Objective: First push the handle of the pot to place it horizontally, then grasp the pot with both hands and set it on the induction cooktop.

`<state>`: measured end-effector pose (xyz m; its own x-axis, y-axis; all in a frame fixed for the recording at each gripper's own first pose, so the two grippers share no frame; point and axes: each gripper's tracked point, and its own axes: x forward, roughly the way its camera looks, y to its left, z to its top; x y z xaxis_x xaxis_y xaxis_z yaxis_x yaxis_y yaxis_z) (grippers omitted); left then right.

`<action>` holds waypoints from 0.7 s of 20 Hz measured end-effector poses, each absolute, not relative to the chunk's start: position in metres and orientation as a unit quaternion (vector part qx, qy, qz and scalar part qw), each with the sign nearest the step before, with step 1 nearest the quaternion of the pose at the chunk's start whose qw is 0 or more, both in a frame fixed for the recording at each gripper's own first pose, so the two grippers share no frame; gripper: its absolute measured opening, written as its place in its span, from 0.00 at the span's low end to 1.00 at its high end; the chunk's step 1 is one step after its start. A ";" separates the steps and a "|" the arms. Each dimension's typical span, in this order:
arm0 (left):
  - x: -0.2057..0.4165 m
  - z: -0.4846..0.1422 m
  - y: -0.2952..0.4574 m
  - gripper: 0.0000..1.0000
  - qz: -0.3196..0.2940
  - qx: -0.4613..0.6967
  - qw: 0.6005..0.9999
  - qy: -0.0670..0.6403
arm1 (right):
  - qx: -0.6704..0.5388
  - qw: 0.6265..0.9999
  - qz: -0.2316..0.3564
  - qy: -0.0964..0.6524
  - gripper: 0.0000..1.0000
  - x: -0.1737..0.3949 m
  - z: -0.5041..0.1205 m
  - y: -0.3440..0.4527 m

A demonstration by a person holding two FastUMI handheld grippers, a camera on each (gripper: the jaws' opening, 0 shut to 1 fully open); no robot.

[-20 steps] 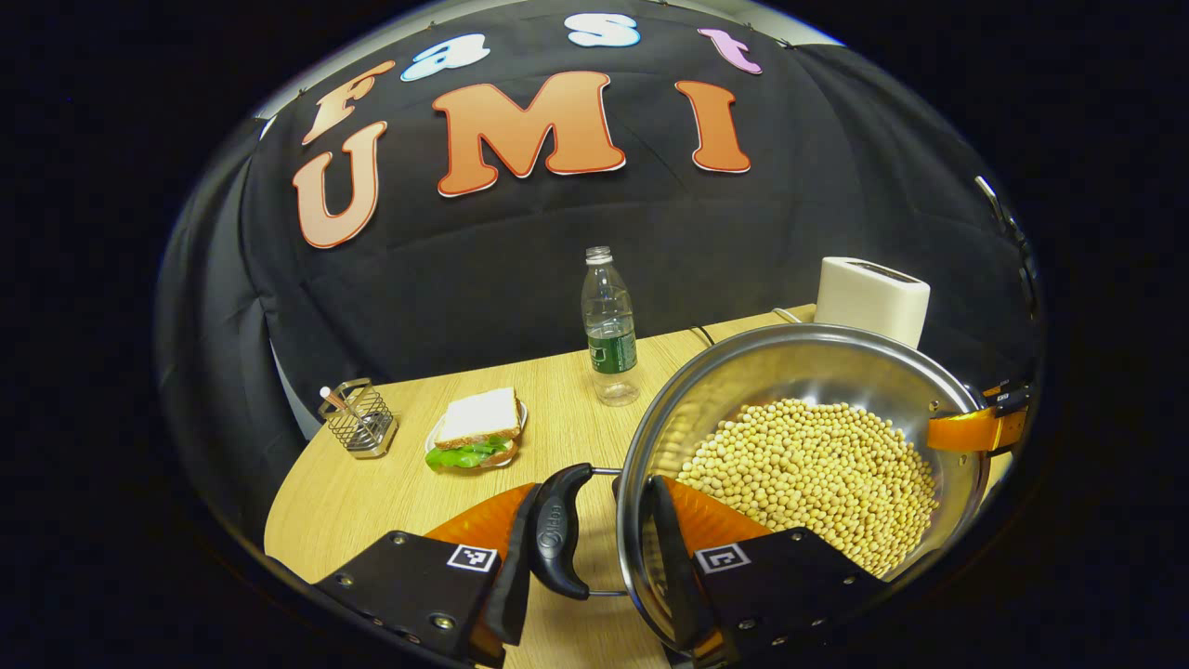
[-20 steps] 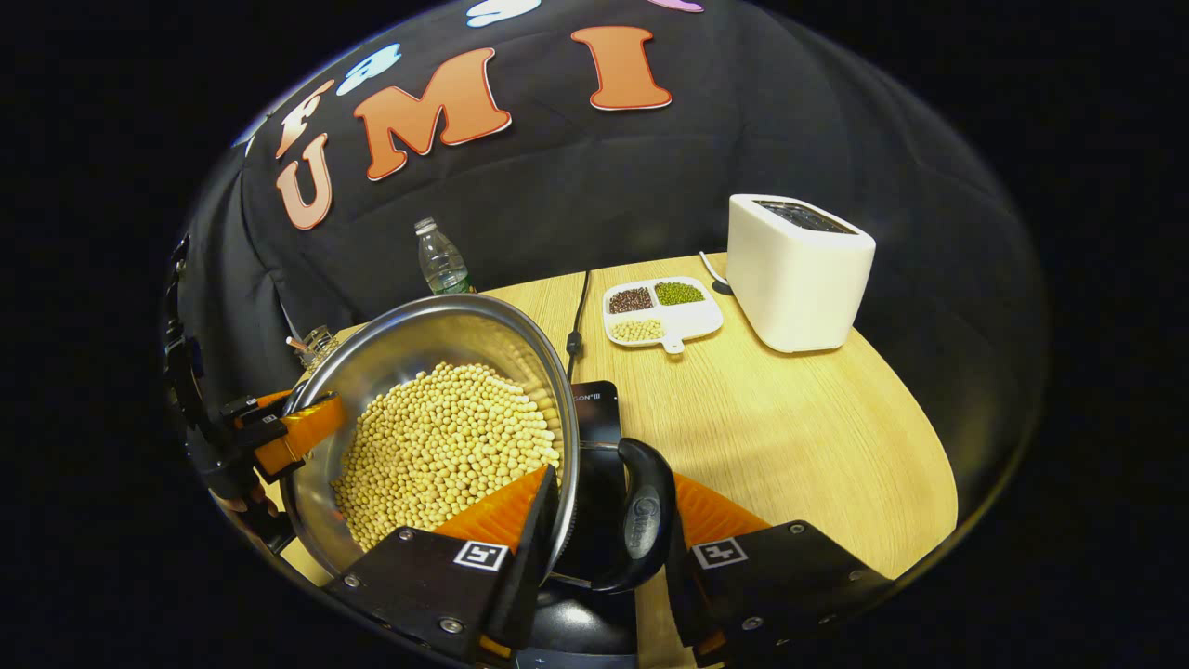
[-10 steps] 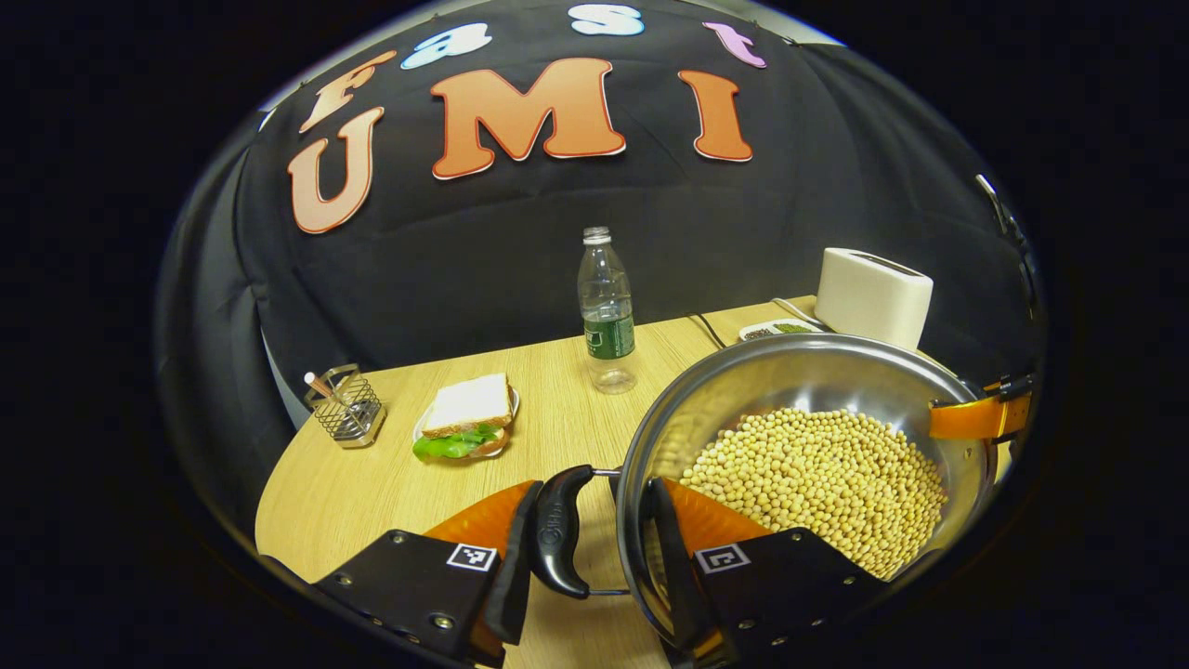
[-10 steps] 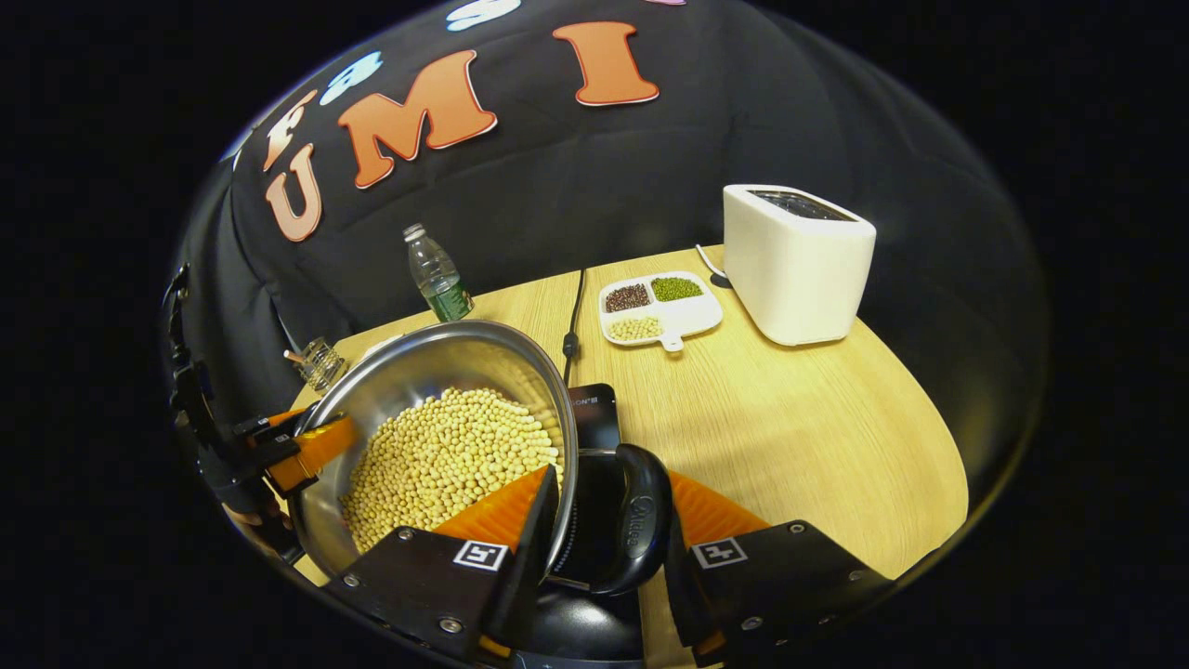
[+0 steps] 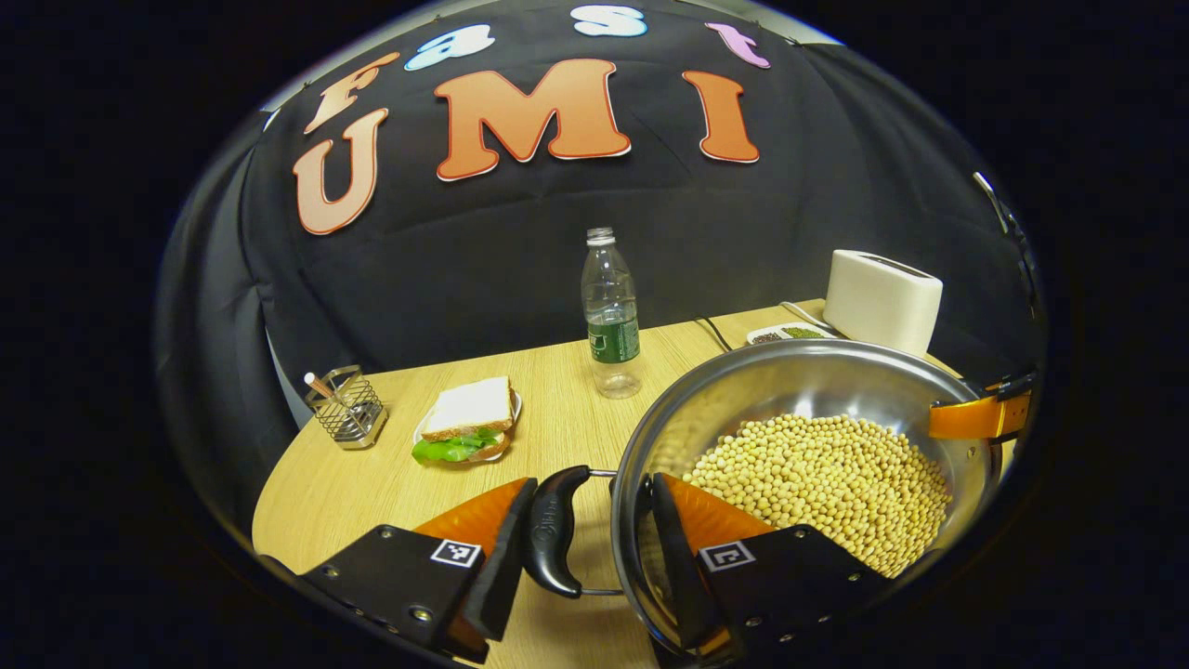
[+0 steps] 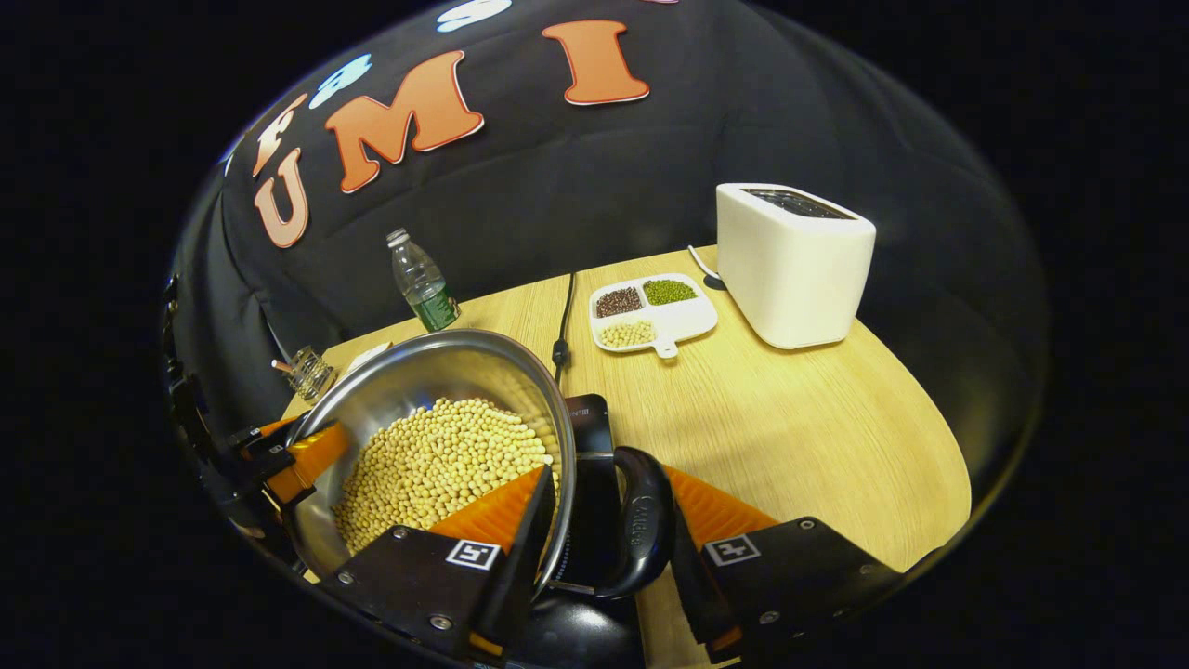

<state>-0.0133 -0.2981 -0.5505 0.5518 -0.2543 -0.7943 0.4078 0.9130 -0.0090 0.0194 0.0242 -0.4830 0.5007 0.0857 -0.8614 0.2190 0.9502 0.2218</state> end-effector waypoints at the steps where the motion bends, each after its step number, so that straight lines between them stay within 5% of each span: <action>1: -0.012 -0.549 -0.298 0.70 -0.187 0.085 0.877 0.434 | 0.143 0.856 -0.038 0.495 0.67 0.020 -0.480 0.024; 7: -0.001 -0.507 -0.269 0.89 -0.153 0.039 0.892 0.424 | 0.096 0.899 -0.067 0.421 0.94 0.037 -0.420 -0.005; 14: 0.031 -0.358 -0.212 0.87 -0.116 0.072 0.941 0.308 | 0.046 0.956 -0.039 0.286 0.94 0.057 -0.287 -0.005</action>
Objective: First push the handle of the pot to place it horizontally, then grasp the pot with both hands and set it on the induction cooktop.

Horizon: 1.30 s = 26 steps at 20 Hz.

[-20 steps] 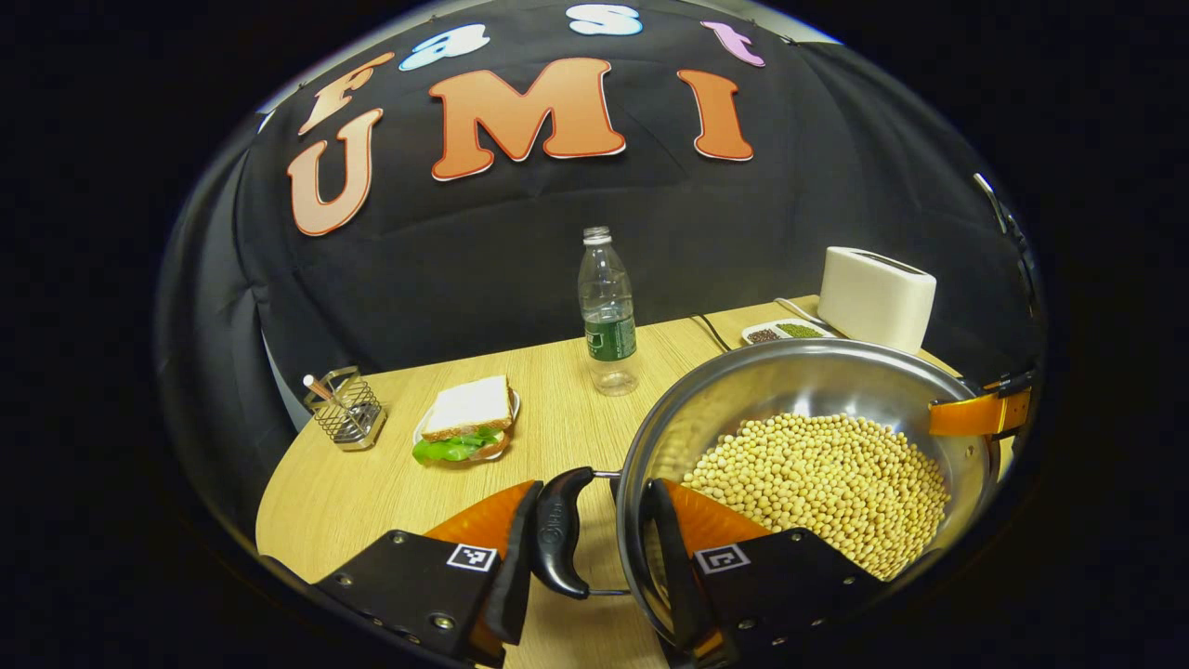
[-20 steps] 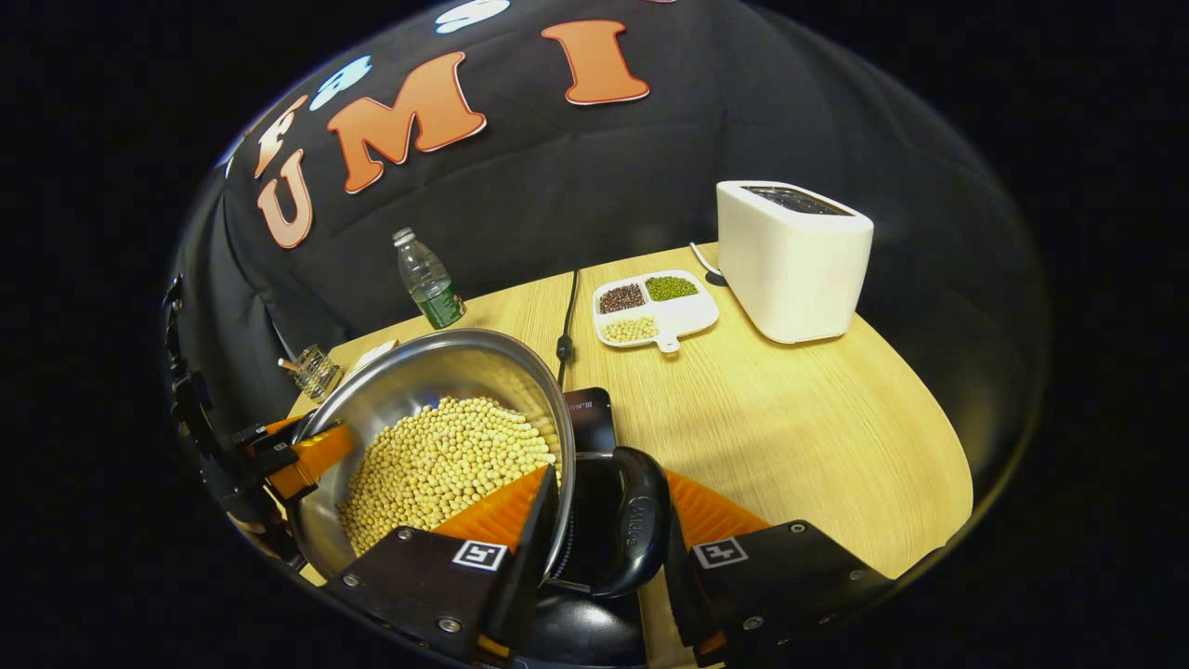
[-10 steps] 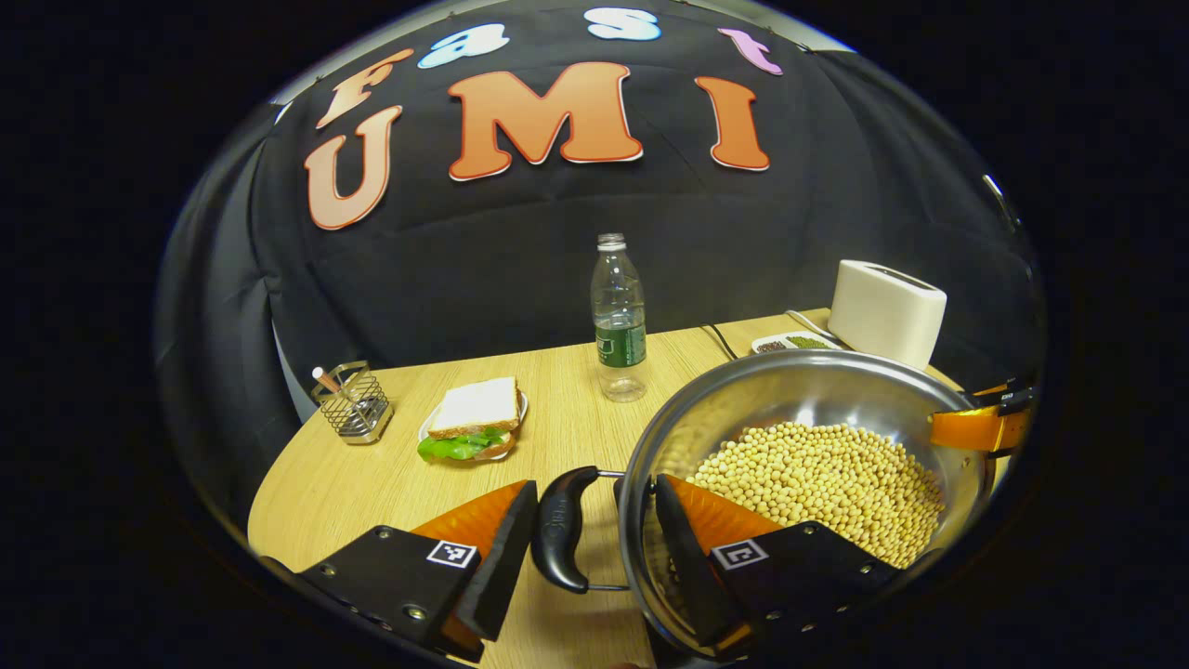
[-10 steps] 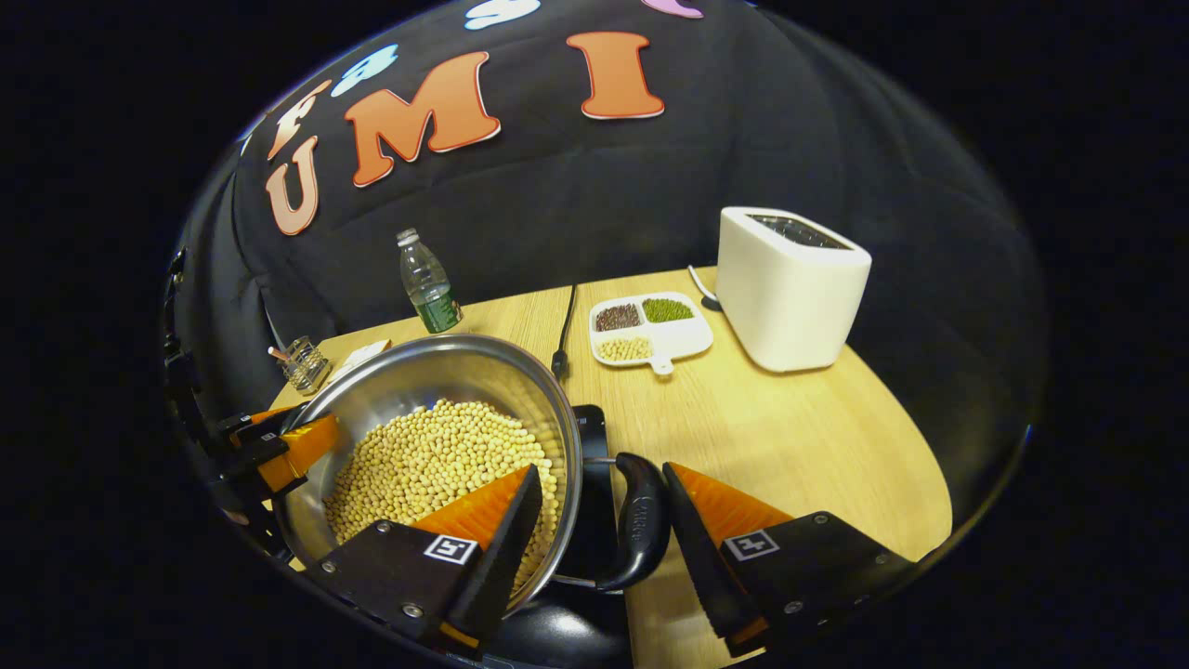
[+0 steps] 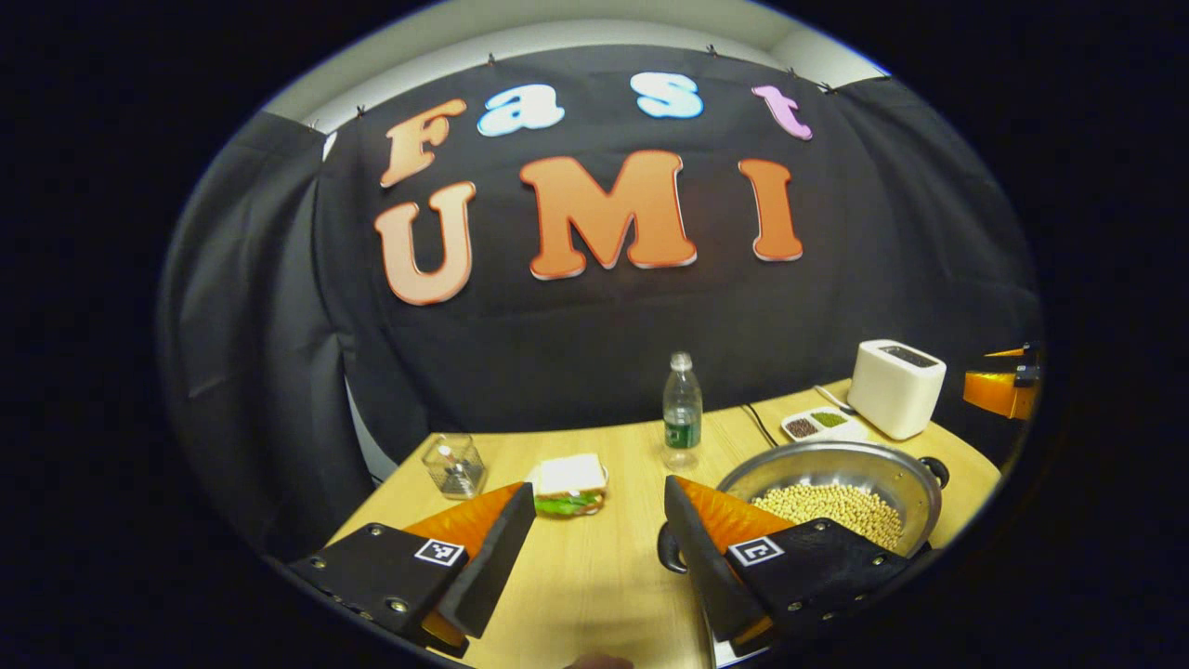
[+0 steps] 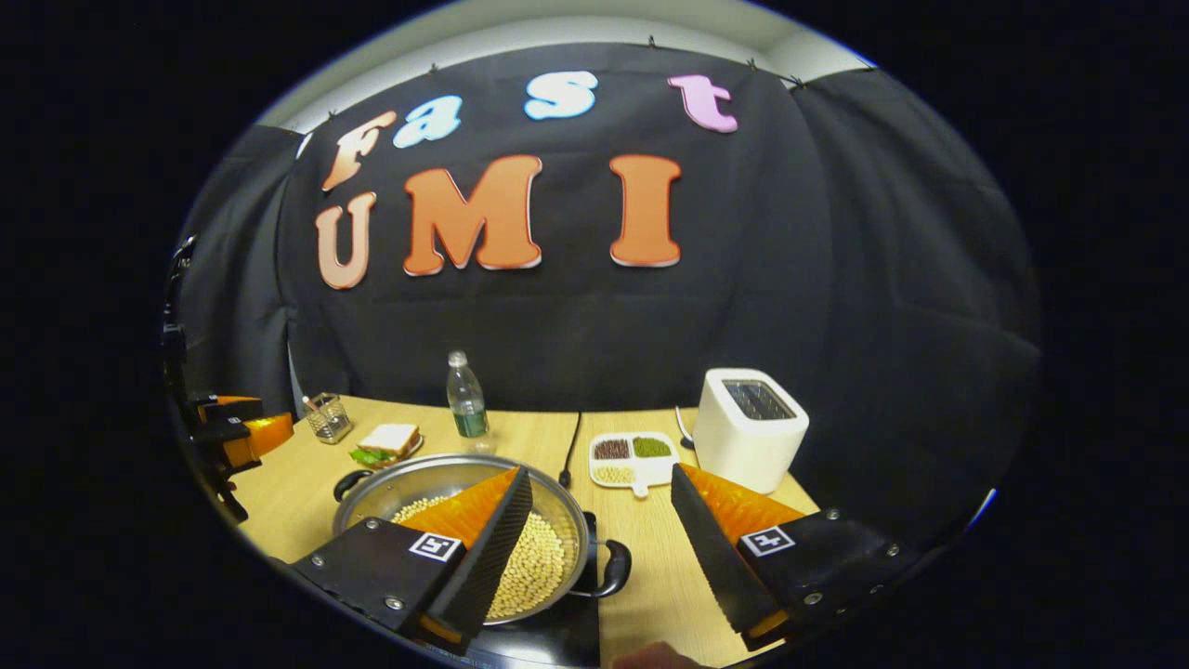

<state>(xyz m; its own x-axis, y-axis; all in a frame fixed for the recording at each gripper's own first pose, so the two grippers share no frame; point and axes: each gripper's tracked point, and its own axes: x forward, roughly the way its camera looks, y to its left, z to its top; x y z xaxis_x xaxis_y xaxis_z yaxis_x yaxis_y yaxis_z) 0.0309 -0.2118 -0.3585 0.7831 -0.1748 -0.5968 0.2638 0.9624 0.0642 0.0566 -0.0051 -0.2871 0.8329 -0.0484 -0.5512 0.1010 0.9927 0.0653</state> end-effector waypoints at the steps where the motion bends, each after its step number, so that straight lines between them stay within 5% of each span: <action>1: 0.034 -0.330 -0.203 0.87 -0.112 0.066 0.949 0.288 | 0.042 0.961 -0.037 0.269 0.94 0.057 -0.268 -0.003; 15: 0.045 -0.076 -0.021 0.85 0.002 0.005 0.995 0.104 | -0.029 0.995 -0.006 0.099 0.95 0.034 -0.063 -0.008; 26: 0.032 -0.022 -0.004 0.86 0.022 0.012 0.997 0.066 | -0.022 0.999 0.002 0.030 0.95 0.036 0.012 -0.019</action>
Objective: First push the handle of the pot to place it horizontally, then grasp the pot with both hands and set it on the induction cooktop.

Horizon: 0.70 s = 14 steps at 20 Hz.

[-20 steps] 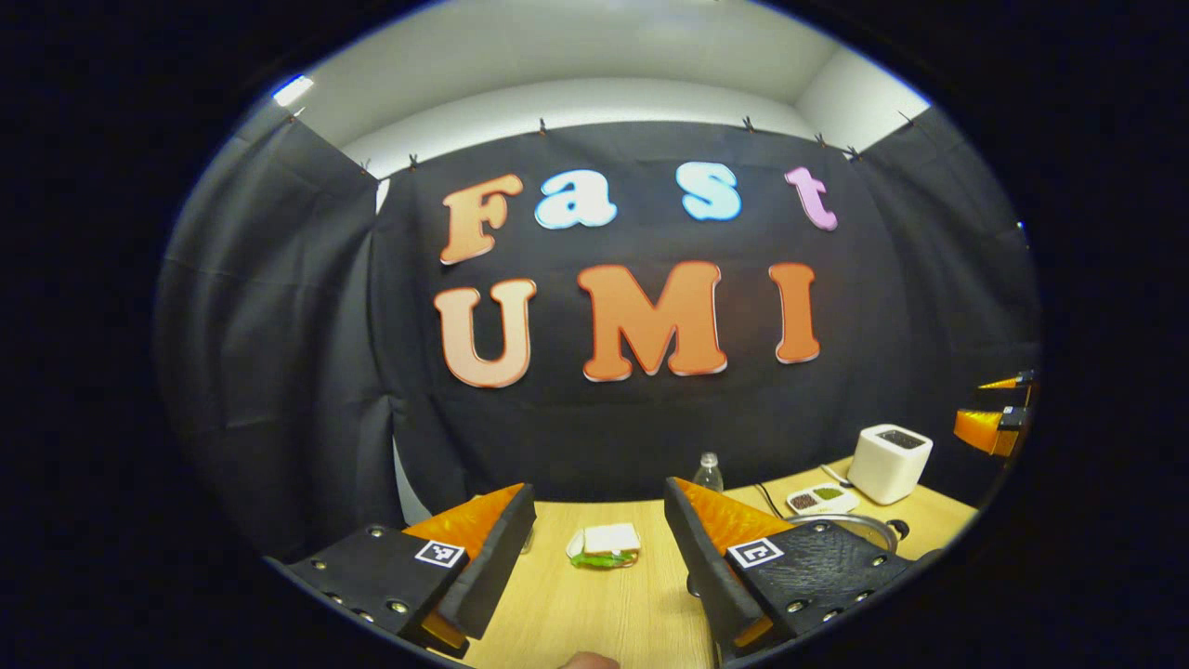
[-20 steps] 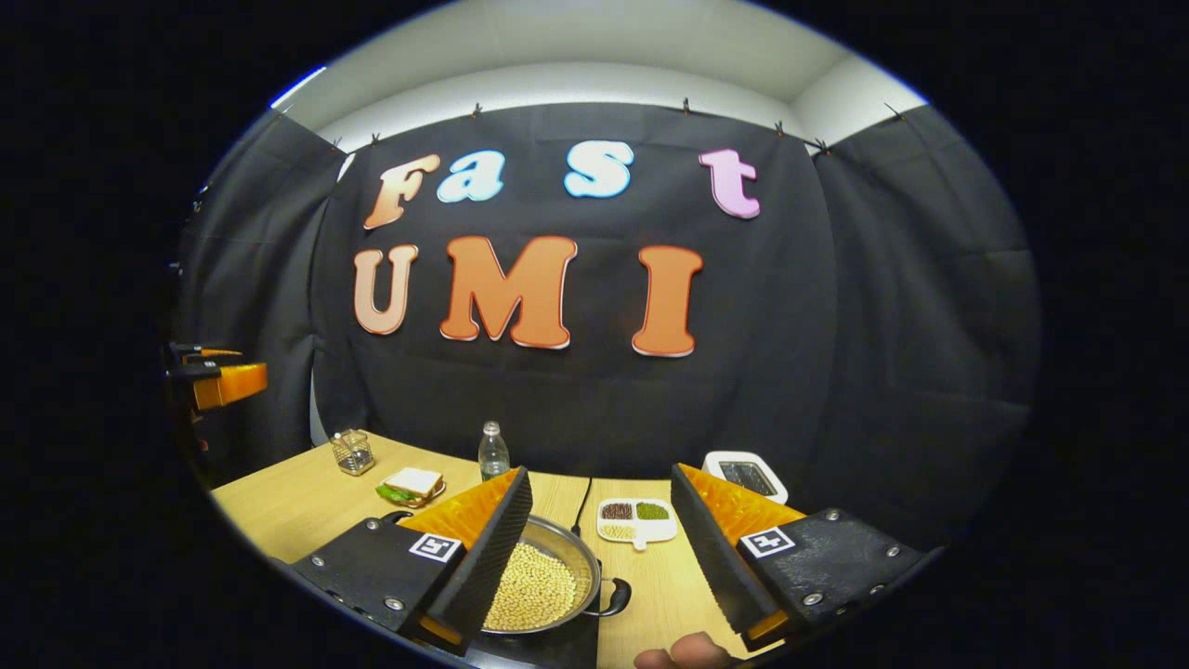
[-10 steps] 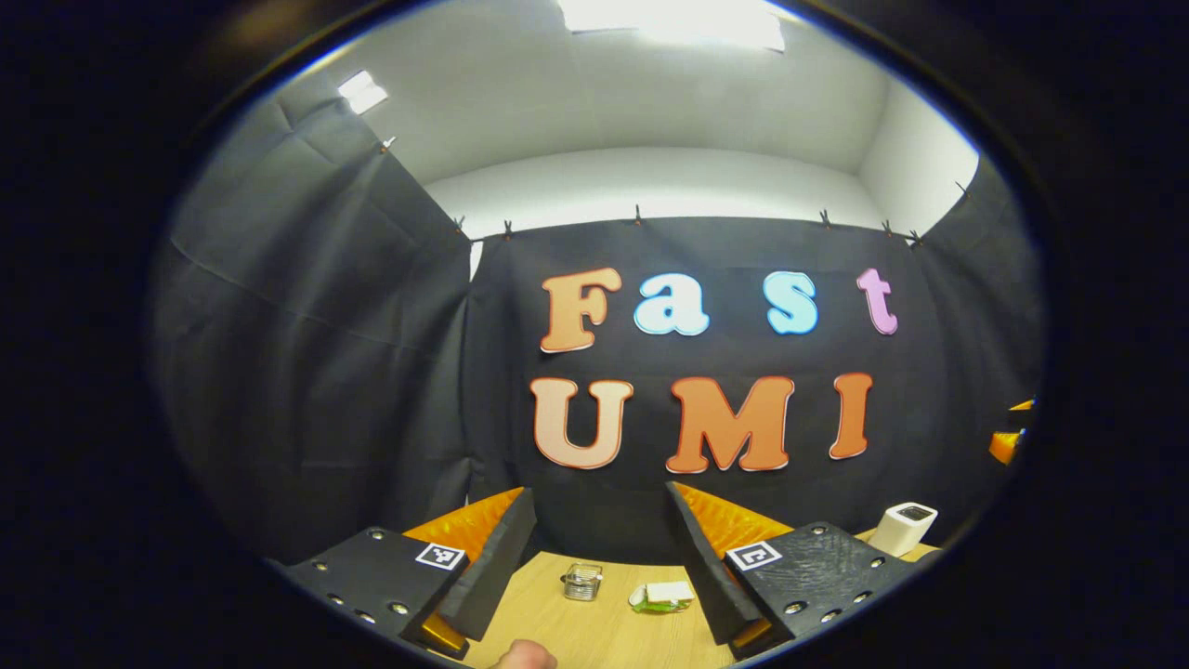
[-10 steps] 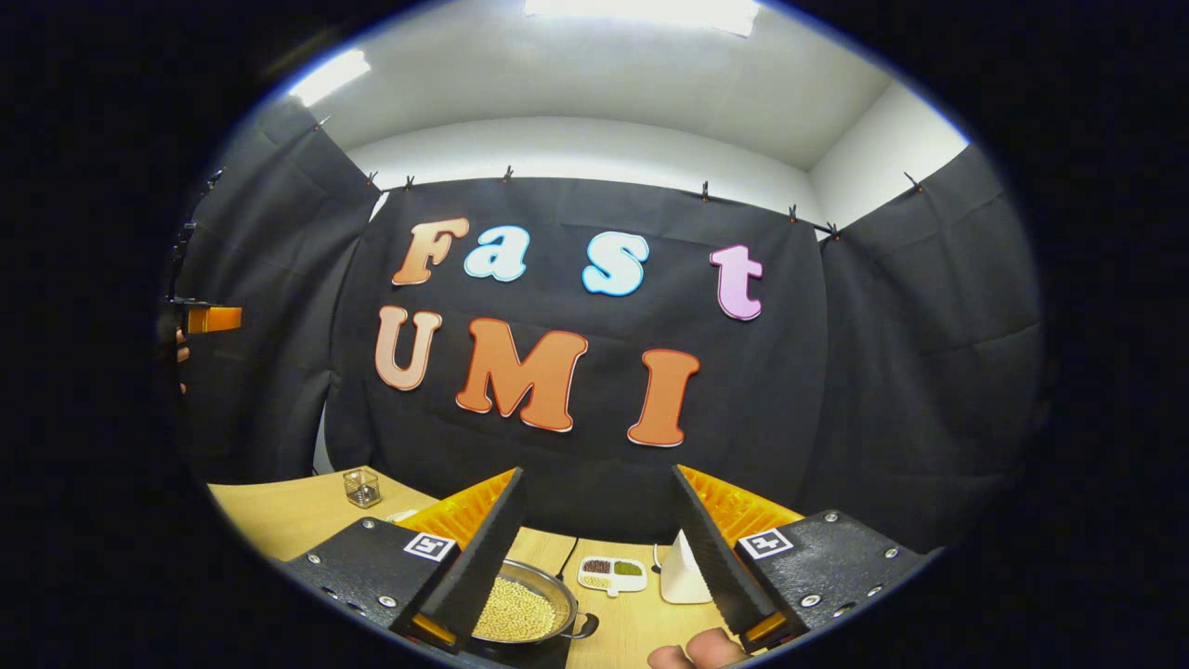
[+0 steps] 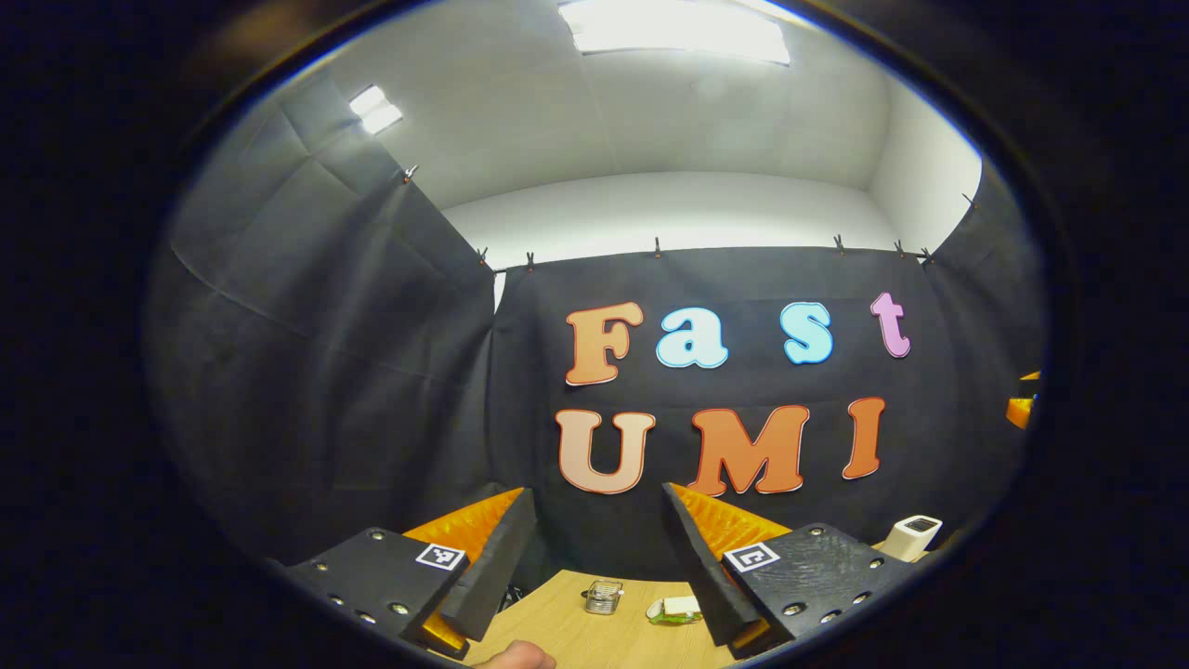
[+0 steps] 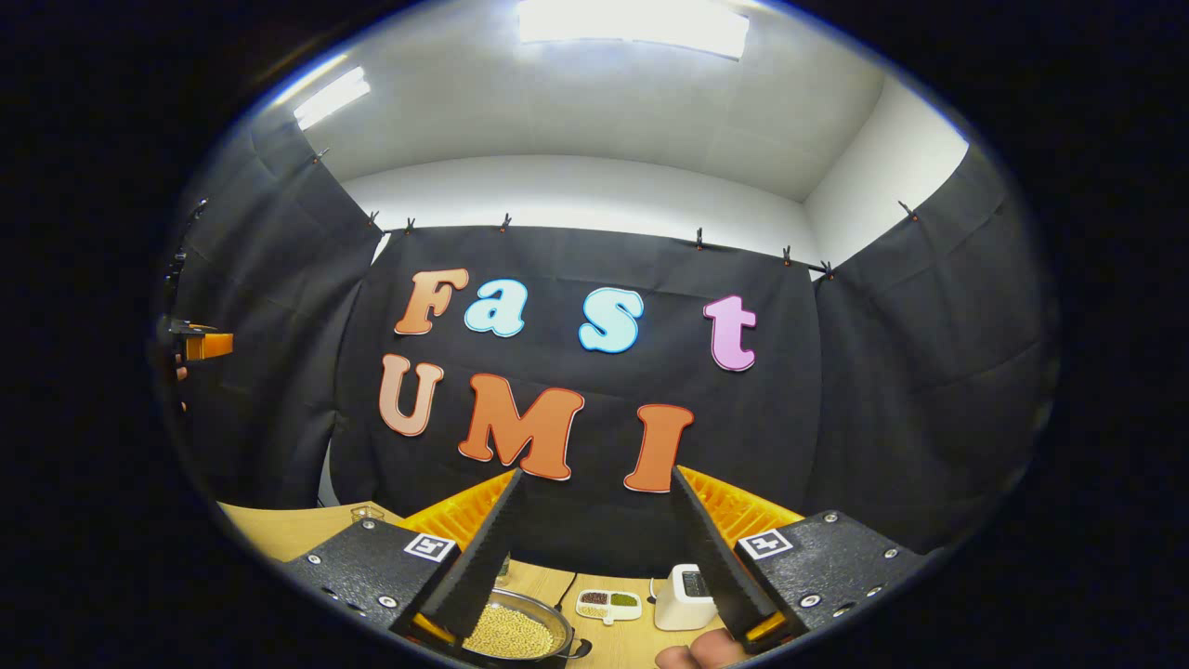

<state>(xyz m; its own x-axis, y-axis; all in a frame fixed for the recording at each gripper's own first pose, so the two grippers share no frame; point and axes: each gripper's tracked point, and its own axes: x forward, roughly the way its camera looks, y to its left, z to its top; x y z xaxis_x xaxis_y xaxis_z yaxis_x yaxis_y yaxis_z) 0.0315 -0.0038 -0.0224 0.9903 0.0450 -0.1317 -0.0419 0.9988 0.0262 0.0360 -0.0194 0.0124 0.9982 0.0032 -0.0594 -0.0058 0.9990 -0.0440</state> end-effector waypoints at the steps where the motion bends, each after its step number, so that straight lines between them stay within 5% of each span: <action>1: 0.031 -0.021 -0.010 0.85 0.018 0.013 0.998 0.067 | -0.024 0.999 0.002 0.029 0.95 0.037 0.015 -0.018; 14: 0.044 -0.056 -0.045 0.87 -0.003 0.032 0.997 0.067 | -0.019 1.000 0.010 -0.005 0.95 0.034 0.028 -0.027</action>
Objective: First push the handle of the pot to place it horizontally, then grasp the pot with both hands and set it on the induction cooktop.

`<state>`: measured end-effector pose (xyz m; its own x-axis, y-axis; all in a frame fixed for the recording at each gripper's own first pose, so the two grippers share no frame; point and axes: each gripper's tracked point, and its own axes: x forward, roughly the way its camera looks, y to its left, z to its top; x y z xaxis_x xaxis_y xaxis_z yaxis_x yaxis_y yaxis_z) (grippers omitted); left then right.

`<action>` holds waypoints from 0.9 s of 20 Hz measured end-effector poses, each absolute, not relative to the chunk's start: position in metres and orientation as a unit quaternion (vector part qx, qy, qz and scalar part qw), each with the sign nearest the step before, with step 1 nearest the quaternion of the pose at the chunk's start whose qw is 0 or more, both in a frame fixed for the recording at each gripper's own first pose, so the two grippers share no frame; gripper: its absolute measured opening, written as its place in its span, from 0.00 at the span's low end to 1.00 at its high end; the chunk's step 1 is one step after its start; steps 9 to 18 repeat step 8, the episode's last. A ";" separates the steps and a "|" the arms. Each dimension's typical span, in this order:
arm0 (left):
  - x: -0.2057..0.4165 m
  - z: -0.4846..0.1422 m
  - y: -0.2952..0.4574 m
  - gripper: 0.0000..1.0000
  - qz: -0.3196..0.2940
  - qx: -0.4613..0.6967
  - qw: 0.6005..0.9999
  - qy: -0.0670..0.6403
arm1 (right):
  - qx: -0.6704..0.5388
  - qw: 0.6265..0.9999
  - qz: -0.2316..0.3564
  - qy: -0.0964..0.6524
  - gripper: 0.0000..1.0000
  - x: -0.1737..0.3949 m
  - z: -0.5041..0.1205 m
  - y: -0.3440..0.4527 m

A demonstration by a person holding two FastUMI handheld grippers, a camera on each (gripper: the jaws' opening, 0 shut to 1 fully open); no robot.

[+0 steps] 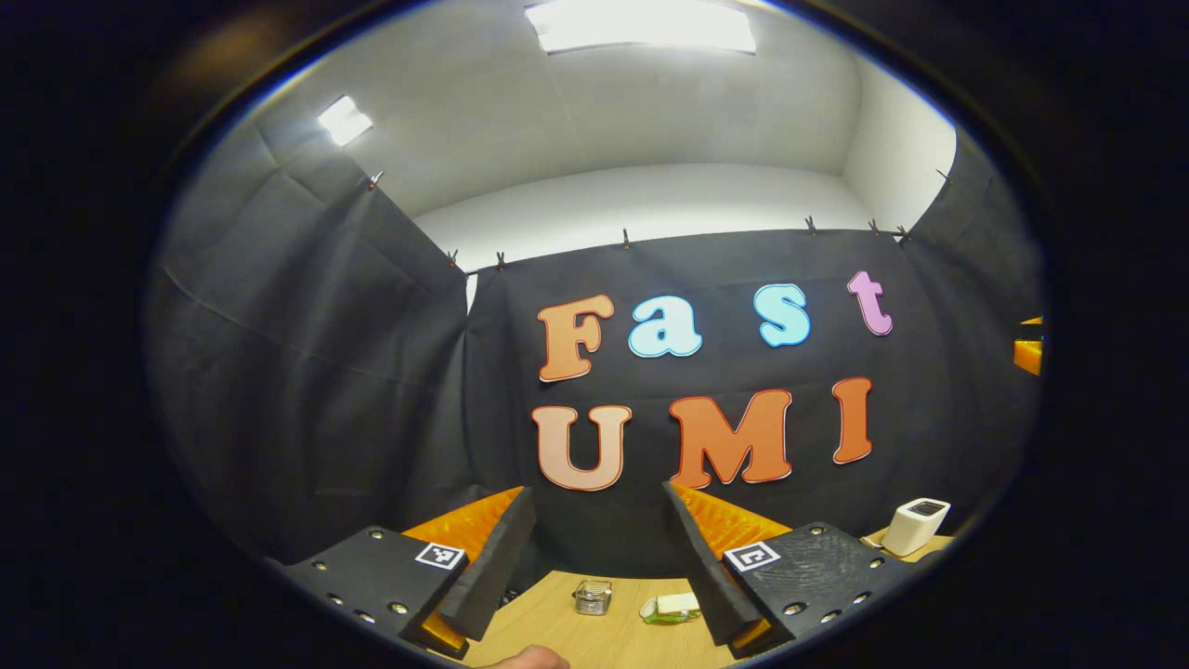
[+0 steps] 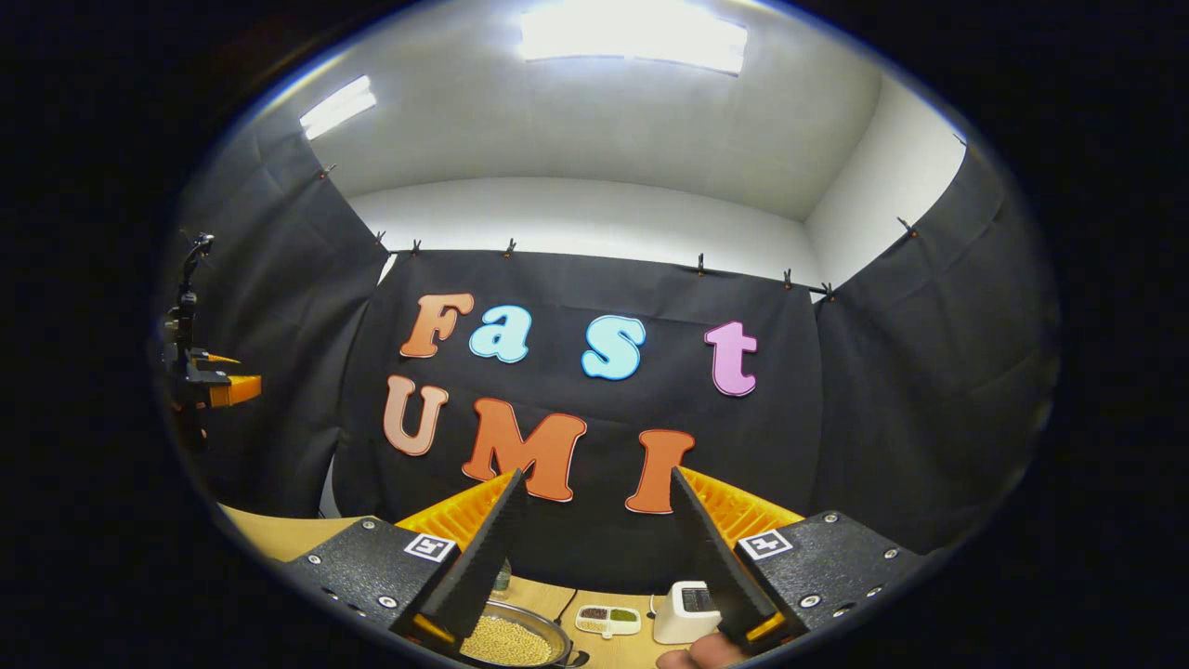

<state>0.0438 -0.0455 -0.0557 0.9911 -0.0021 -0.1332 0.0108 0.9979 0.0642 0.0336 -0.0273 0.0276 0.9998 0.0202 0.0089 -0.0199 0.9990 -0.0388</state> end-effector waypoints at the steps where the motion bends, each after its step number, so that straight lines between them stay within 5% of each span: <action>1: 0.045 -0.055 -0.047 0.87 -0.003 0.031 0.997 0.065 | -0.020 1.000 0.011 -0.004 0.95 0.034 0.027 -0.029; 18: 0.050 -0.054 -0.063 0.87 -0.007 0.024 0.999 0.044 | -0.020 1.000 0.012 -0.006 0.95 0.037 0.022 -0.034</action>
